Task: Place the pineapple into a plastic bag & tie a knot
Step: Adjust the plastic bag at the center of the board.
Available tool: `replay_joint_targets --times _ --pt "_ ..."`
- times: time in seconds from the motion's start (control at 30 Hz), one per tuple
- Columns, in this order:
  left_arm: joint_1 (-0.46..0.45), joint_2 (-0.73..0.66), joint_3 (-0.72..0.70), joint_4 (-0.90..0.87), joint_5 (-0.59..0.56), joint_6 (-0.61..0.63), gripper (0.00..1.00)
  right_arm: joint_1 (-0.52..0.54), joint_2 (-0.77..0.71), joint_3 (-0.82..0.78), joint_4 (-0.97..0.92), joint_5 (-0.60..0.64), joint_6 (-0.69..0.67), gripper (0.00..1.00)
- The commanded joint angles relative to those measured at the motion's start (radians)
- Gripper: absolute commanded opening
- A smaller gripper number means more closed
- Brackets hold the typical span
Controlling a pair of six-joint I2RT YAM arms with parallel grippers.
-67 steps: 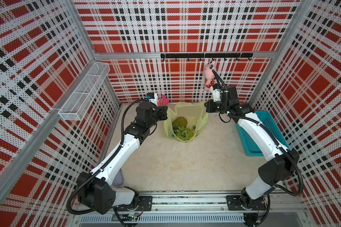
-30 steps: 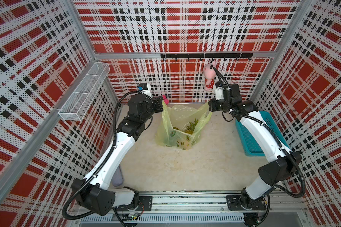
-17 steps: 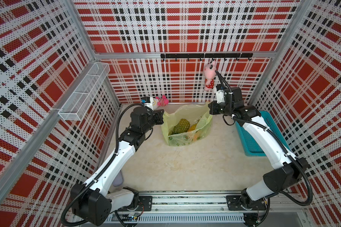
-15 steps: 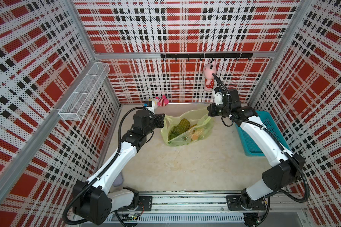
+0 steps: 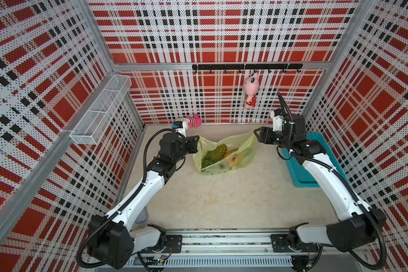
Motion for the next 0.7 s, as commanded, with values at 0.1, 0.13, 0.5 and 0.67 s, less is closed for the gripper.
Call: replay_joint_targets --times 0.1,0.13,0.5,0.67 --pt "-0.007 -0.025 -0.001 0.037 0.012 -0.01 0.0 0.005 -0.024 -0.122 0.162 -0.16 0.125 0.7" --pt "-0.007 -0.026 0.0 0.038 0.013 -0.01 0.0 0.004 -0.02 -0.131 0.174 -0.168 0.125 0.69" --pt "-0.008 -0.031 0.006 0.038 0.011 -0.01 0.0 0.005 0.079 -0.082 0.261 -0.111 0.088 0.43" --pt "0.014 -0.059 0.059 -0.009 -0.005 -0.013 0.0 0.004 0.048 -0.007 0.205 -0.063 0.036 0.0"
